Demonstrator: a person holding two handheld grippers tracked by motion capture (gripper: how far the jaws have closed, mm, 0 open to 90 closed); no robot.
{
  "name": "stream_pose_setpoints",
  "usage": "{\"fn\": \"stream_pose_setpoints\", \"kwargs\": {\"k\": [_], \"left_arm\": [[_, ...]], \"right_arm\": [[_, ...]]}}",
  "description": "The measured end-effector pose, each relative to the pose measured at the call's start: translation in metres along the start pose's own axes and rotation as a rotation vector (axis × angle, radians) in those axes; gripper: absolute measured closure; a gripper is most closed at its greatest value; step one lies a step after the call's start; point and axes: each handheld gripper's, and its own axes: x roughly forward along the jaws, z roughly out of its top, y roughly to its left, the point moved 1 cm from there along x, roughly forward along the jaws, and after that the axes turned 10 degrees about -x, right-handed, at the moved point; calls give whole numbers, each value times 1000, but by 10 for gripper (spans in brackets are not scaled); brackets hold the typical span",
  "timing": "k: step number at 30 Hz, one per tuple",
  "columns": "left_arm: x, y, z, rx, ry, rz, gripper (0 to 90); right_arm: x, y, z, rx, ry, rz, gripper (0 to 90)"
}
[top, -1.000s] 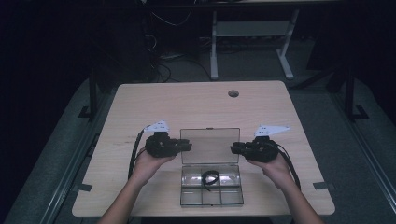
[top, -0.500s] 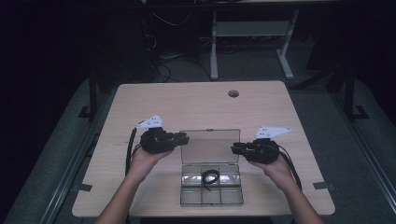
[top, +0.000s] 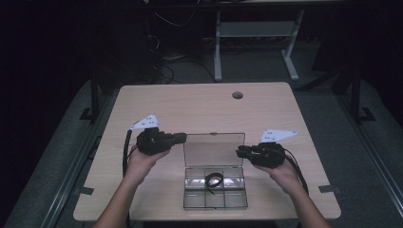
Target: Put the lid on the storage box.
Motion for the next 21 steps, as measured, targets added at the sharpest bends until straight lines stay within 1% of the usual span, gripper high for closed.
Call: {"fn": "stream_pose_setpoints", "kwargs": {"k": [5, 8, 10, 13, 17, 21], "left_arm": [[-1, -2, 0, 10, -2, -1, 841], [-2, -4, 0, 19, -3, 6, 845], [-2, -4, 0, 21, -7, 8, 847], [-2, -5, 0, 25, -10, 11, 847], [-2, -5, 0, 26, -12, 12, 847], [-2, -6, 0, 32, -14, 16, 847]], "right_arm": [[-11, -1, 11, -2, -13, -3, 721], [-19, -2, 18, -12, -31, -13, 741], [-23, -3, 21, -10, -45, -28, 756], [-29, -4, 24, -12, -65, -37, 779], [-34, -7, 30, -1, -105, -42, 794], [-34, -8, 34, -2, -100, -42, 819]]}}
